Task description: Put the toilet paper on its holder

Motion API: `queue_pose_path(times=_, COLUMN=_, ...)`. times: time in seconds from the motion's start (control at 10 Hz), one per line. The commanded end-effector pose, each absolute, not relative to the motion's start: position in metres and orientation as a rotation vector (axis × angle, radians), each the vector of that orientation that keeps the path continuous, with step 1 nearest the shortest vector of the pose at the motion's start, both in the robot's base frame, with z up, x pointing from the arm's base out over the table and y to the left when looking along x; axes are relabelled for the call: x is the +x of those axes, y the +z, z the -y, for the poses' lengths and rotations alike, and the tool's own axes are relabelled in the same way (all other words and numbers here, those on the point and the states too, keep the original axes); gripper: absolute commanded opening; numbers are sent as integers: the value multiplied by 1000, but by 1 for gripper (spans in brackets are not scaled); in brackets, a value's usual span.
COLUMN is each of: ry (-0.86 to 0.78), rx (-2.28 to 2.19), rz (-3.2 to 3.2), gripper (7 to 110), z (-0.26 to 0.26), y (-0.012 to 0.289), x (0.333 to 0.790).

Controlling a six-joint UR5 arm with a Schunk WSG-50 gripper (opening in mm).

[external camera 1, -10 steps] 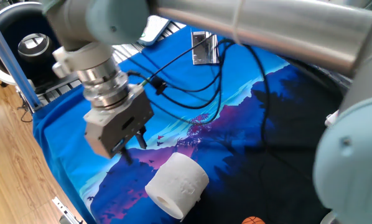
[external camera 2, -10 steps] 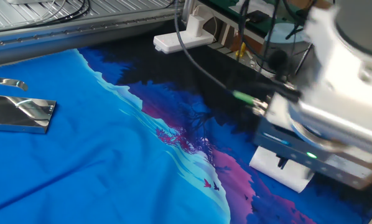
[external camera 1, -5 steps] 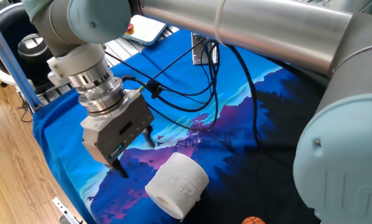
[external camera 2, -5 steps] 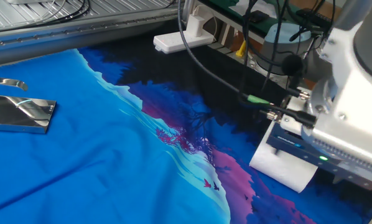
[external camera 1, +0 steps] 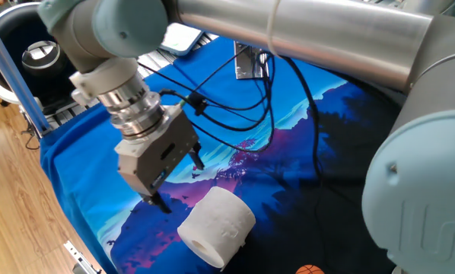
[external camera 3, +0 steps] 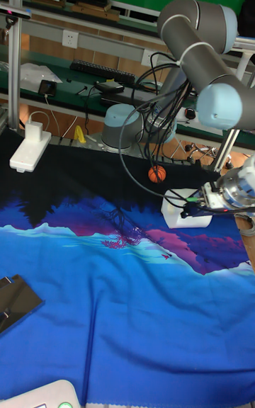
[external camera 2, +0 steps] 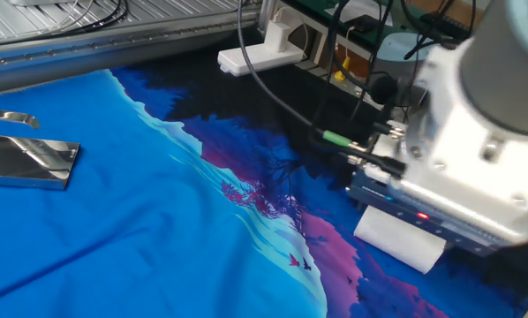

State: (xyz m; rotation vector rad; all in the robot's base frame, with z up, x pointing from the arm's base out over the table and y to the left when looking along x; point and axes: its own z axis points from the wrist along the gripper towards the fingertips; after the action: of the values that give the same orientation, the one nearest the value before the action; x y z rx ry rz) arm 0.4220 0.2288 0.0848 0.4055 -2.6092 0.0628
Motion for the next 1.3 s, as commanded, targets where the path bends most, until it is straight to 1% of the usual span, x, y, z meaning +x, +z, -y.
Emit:
queue_pose_path(times=0.0, ry=-51, rx=322, rz=2557, gripper=110, z=-235, y=79, x=399)
queue_pose_path(times=0.1, ry=-44, rx=285, rz=2531, gripper=110, z=-235, y=82, x=393)
queue_pose_path(times=0.4, ry=-43, rx=274, rz=2513, gripper=110, z=-239, y=81, x=391)
queue_pose_path(times=0.7, ry=-25, rx=301, rz=2508, gripper=110, z=-237, y=69, x=396)
queue_pose_path(times=0.8, ry=5, rx=301, rz=2503, gripper=110, z=-233, y=67, x=397)
queue_pose_path(times=1.0, ry=32, rx=307, rz=2496, gripper=110, z=-228, y=67, x=397)
queue_pose_path(times=1.2, ry=18, rx=306, rz=2485, gripper=110, z=-233, y=68, x=395)
